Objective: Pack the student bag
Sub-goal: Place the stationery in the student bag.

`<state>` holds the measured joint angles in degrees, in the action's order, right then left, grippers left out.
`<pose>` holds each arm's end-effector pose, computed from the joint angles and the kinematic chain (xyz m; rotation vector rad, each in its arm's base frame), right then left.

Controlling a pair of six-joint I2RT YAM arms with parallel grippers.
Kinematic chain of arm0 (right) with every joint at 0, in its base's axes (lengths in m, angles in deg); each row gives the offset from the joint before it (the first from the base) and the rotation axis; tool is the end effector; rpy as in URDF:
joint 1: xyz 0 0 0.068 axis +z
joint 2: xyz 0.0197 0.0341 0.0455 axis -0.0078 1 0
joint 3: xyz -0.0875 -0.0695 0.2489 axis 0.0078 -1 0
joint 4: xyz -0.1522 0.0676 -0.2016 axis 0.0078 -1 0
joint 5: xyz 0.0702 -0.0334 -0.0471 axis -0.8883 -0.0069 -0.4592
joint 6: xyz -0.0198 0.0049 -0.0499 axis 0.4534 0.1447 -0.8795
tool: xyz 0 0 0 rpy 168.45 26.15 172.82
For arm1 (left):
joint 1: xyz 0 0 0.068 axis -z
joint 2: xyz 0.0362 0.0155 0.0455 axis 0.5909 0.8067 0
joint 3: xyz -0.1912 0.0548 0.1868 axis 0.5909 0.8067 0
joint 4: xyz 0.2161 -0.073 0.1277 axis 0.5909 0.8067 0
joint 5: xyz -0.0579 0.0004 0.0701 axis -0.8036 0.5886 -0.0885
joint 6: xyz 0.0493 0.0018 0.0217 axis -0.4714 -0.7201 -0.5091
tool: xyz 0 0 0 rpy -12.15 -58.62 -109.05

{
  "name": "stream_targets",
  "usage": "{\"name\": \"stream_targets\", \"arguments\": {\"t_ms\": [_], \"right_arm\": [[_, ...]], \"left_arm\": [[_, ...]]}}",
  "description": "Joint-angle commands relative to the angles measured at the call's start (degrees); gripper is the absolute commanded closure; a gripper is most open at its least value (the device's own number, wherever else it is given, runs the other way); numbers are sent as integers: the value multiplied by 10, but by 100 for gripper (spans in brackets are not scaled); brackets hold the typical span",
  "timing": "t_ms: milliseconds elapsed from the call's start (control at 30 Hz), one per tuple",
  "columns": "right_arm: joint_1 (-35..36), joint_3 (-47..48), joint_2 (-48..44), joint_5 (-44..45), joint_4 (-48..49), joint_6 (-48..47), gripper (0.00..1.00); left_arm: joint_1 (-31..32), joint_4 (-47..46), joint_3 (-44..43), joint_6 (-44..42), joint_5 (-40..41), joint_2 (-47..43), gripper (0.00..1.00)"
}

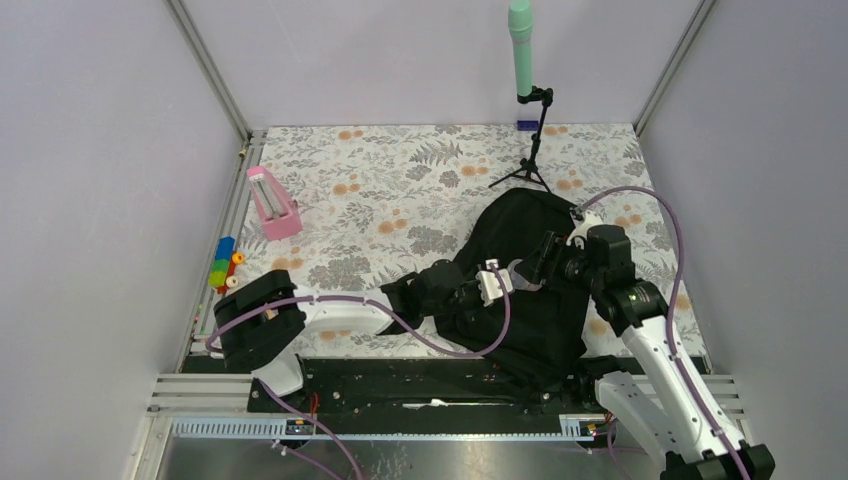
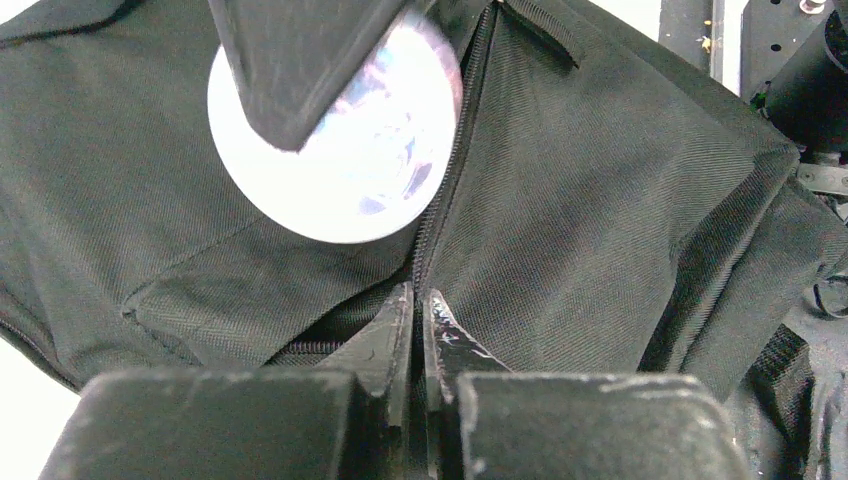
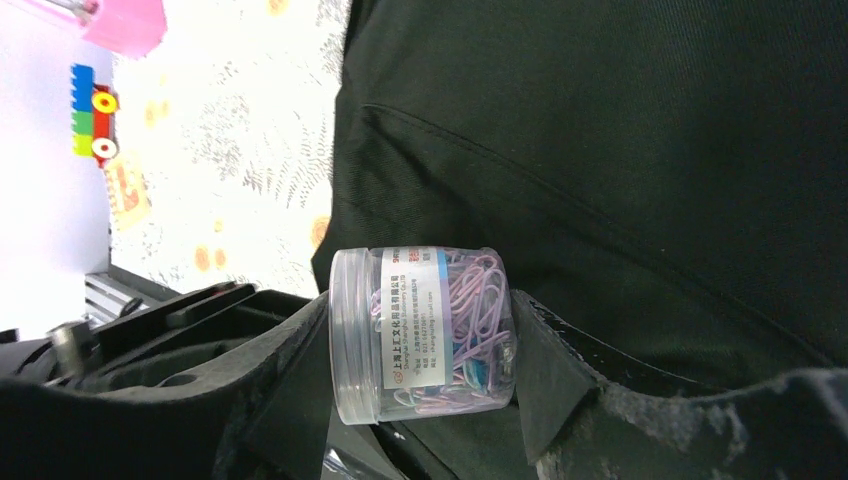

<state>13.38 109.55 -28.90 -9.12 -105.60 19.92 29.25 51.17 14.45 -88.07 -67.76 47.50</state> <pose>0.1563 0.0493 0.2855 0.0557 2.1519 0.7364 0.1407 -0.3210 0.2117 1.2976 1.4681 -0.7764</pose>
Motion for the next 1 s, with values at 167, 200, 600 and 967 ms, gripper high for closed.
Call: {"name": "stream_targets", "arguments": {"t_ms": [167,200,600,967], "right_arm": [[22,7,75,-52,-27,-44,56],[22,13,85,-61,-44,-60,56],[81,17,220,-150,-83,-116,55],[102,55,218,-129,-74,-101,10]], "left_arm": [[19,-21,18,-20,49,-66,100],[19,-19,17,-25,48,-74,100],[18,30,-18,-104,82,-106,100],[4,47,-12,-83,72,-116,100]]}}
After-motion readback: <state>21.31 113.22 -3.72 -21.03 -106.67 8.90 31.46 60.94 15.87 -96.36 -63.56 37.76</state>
